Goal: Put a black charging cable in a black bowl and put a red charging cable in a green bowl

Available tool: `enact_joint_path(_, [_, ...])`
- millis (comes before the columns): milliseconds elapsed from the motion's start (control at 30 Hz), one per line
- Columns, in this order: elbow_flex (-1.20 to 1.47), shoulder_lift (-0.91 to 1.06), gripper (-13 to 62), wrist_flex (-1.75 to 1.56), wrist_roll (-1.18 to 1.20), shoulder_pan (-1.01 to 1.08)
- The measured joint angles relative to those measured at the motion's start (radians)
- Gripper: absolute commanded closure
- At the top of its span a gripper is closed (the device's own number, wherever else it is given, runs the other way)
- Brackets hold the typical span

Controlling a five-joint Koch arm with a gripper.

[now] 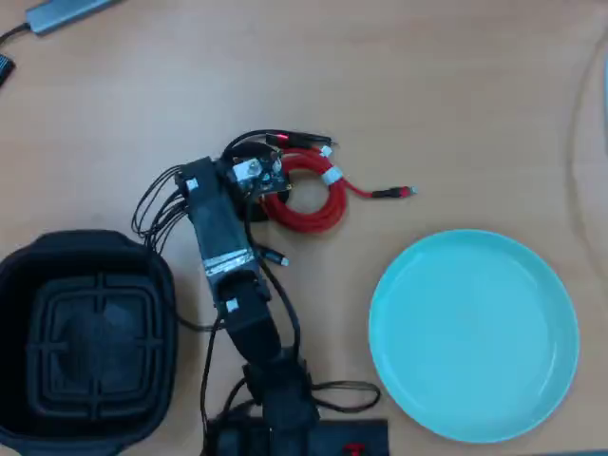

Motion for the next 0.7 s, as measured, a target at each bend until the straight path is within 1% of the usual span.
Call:
enact_joint_path(133, [0.000,-0.071,-4.1,-0.002,0.002,0.002])
enact_joint_path(267, [-0.057,-0.133,-4.2,0.000,0.003,0.005])
enact_joint_path(600, [-0.060,-0.150,-4.0,0.006,0.002,0.023])
enact_joint_path(667, [-0.075,-0.166,-3.1,0.015,0.003,0.031])
enact_joint_path(700, [-0.087,-0.172,-1.0,0.017,0.003,0.034])
